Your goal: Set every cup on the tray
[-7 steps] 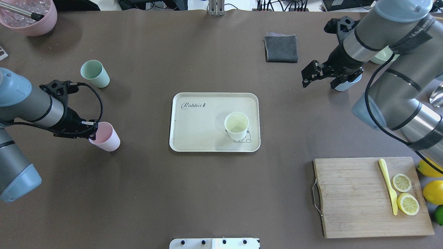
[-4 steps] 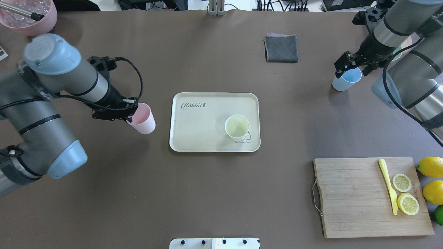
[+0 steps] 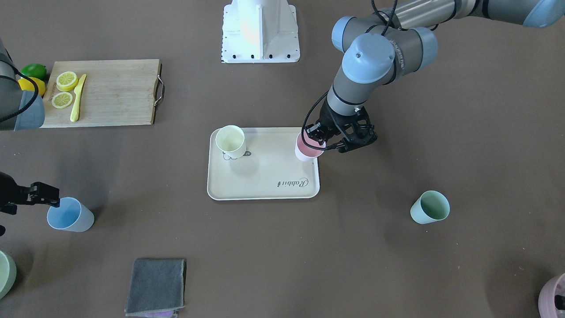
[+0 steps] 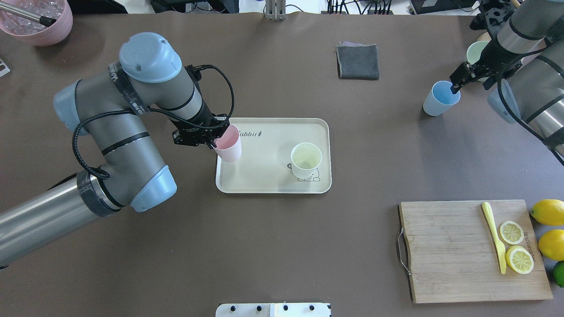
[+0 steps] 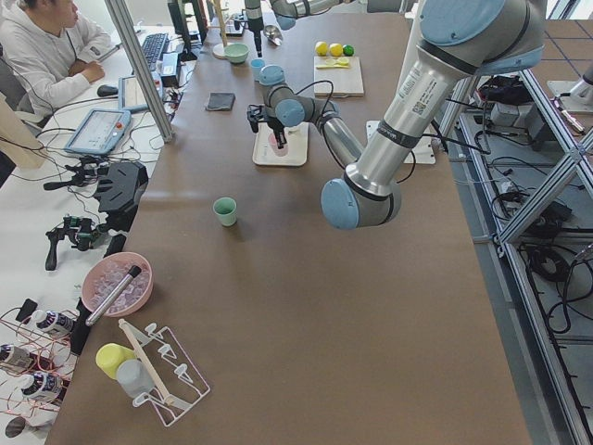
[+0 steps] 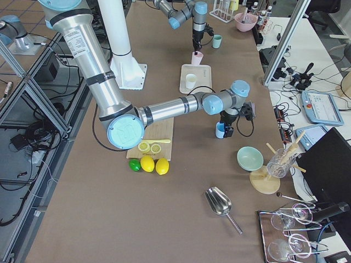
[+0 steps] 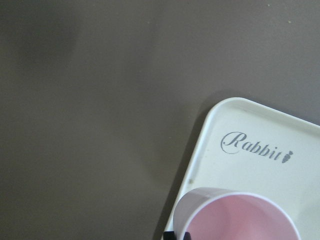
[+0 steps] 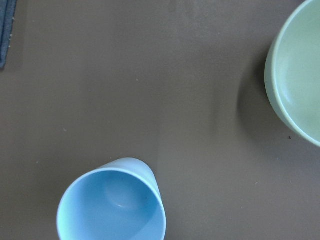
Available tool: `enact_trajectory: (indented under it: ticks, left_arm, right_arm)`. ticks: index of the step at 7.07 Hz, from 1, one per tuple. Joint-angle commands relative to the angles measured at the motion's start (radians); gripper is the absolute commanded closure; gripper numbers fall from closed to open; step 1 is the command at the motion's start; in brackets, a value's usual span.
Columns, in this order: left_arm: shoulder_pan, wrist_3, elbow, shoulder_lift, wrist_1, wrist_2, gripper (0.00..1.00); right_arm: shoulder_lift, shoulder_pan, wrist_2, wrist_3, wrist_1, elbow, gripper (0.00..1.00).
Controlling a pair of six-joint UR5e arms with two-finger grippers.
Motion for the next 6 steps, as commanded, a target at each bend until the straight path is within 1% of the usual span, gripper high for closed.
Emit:
enact_trajectory:
  ticks: [1,2,3,4,5,6]
  left_arm:
    - [0.06,-0.057,0.013,-0.012,-0.016,0.064,0.28]
    - [0.061,-0.054,-0.004,-0.012,-0.014,0.063,0.02]
    - [0.054,-0.05,-0.034,-0.007,-0.005,0.058,0.01]
    - [0.0,-0.031,-0.089,0.006,0.03,0.032,0.01]
    - [-0.059,0.046,-0.161,0.029,0.103,-0.03,0.01]
    - [-0.118,0.129,-0.209,0.069,0.145,-0.058,0.01]
  right_arm:
    - [0.024,-0.004,0.0,0.016,0.024,-0.065,0.02]
    - [0.025,-0.01,0.001,0.045,0.024,-0.065,0.25]
    - [0.027,-0.039,0.001,0.088,0.035,-0.067,0.59]
    - [0.021,-0.05,0.001,0.094,0.052,-0.07,0.88]
    - [0.019,-0.059,0.001,0.094,0.052,-0.076,1.0]
    - [0.028,-0.061,0.006,0.116,0.052,-0.067,1.0]
